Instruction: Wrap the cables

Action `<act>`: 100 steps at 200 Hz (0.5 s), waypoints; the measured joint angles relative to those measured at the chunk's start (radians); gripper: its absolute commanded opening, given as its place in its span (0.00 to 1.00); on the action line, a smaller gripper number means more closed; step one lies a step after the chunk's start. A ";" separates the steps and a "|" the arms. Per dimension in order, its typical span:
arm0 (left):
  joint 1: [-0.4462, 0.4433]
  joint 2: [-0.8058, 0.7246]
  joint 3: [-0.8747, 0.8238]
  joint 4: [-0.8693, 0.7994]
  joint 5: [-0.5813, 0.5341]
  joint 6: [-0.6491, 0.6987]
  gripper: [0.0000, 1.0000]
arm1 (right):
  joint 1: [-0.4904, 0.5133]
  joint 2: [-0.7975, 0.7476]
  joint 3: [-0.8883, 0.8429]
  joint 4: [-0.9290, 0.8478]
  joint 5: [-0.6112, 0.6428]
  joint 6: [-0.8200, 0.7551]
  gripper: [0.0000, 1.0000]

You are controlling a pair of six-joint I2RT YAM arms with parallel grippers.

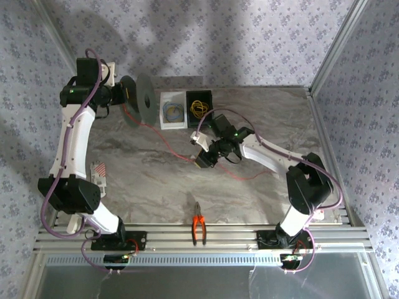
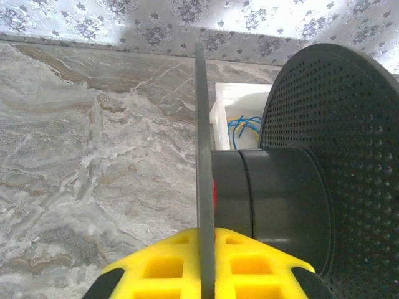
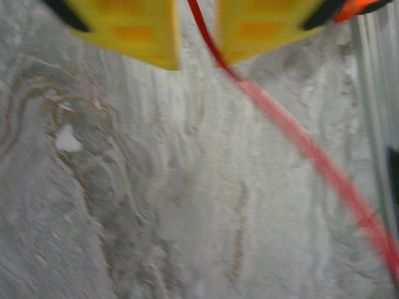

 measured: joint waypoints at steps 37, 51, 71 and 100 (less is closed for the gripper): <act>0.016 -0.002 0.000 0.025 0.024 -0.030 0.00 | -0.033 0.082 0.047 0.000 0.025 0.022 0.00; 0.027 -0.006 0.000 0.035 0.026 -0.039 0.00 | -0.045 0.109 0.095 -0.002 0.032 0.024 0.00; 0.047 -0.026 0.000 0.051 0.037 -0.055 0.00 | -0.066 0.144 0.166 -0.013 0.044 0.024 0.00; 0.068 -0.065 0.000 0.075 0.072 -0.076 0.00 | -0.078 0.219 0.296 -0.063 0.075 0.022 0.00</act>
